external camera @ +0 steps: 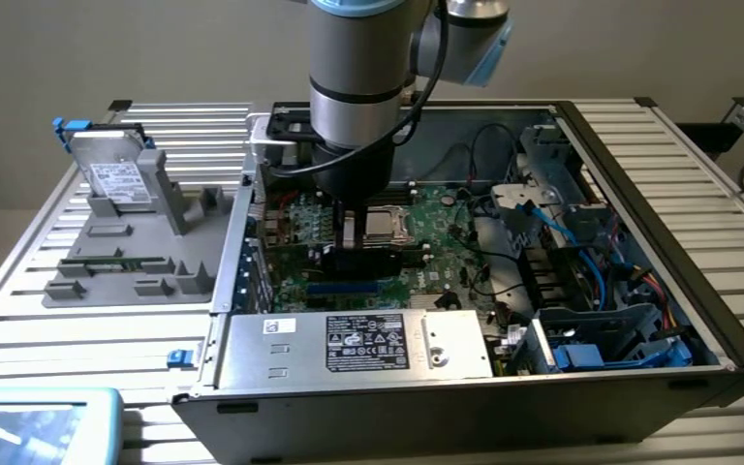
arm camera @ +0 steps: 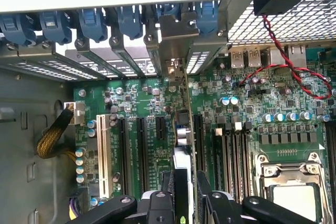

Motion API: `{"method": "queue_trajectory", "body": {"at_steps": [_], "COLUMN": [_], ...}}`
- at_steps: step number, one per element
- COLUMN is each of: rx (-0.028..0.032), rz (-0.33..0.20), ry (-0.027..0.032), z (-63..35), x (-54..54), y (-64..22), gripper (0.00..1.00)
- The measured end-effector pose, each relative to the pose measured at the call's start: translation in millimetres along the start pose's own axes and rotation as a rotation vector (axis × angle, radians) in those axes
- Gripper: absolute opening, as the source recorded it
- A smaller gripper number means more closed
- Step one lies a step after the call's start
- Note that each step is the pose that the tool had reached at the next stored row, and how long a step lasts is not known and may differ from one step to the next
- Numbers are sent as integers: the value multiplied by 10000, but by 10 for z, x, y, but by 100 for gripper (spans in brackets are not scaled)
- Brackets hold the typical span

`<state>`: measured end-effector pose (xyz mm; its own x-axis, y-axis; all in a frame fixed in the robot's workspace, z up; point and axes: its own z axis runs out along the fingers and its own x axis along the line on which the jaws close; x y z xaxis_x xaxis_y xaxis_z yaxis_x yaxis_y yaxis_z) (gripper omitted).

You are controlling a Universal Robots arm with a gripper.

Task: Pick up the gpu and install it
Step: 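Insert the gpu into the slot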

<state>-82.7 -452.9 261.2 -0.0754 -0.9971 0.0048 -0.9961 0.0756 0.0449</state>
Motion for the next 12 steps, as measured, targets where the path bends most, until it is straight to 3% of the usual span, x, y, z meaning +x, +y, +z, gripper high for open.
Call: {"method": "queue_trajectory", "body": {"at_steps": [12], "rx": [-6], "rz": [31], "ry": [-1], "z": [3], "x": [1], "y": [2], "gripper": [28]}}
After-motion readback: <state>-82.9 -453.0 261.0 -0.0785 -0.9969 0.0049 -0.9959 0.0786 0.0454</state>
